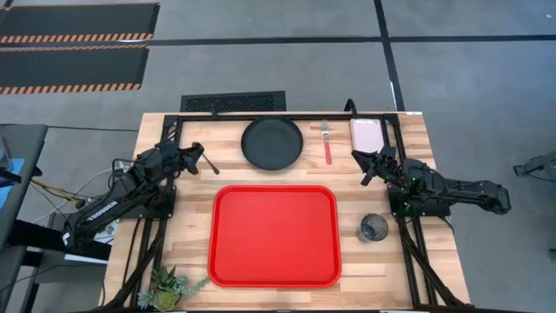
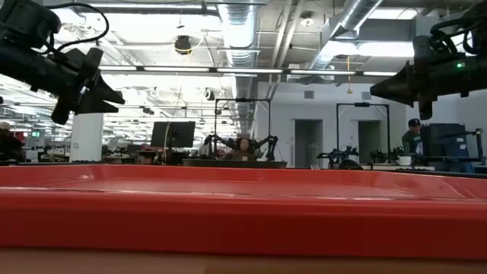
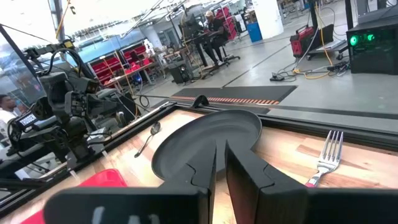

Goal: Pick and place plate/cup/fork/spoon on tray

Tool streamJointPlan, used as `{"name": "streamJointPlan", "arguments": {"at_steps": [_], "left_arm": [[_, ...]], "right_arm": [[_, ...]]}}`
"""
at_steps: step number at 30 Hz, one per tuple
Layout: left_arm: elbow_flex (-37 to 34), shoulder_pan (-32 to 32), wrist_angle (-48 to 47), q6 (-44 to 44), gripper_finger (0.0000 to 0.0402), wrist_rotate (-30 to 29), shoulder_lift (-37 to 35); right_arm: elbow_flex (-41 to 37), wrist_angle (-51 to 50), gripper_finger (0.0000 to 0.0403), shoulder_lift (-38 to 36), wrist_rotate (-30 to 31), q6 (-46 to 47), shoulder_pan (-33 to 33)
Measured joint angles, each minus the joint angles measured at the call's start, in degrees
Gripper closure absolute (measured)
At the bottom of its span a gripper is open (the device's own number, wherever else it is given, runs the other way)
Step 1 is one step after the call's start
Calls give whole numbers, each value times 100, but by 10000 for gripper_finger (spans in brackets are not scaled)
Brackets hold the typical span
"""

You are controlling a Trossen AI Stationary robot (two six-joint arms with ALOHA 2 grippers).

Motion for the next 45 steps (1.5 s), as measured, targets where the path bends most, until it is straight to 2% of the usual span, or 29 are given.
{"name": "streamJointPlan", "arguments": {"at_steps": [24, 31, 36, 45], "left_arm": [[-15, 1, 151, -6, 276, -2, 1], [-13, 1, 138, -669, 276, -133, -1], [-11, 1, 145, -762, 276, -437, 0], [-13, 1, 206, -1319, 276, -427, 0]], "right_arm": [[0, -9, 342, 7, -3, 0, 1], [-1, 14, 342, 2, -2, 19, -4], [-4, 260, 342, -1, 2, 815, -4], [-4, 788, 342, -1, 31, 1723, -49]]}}
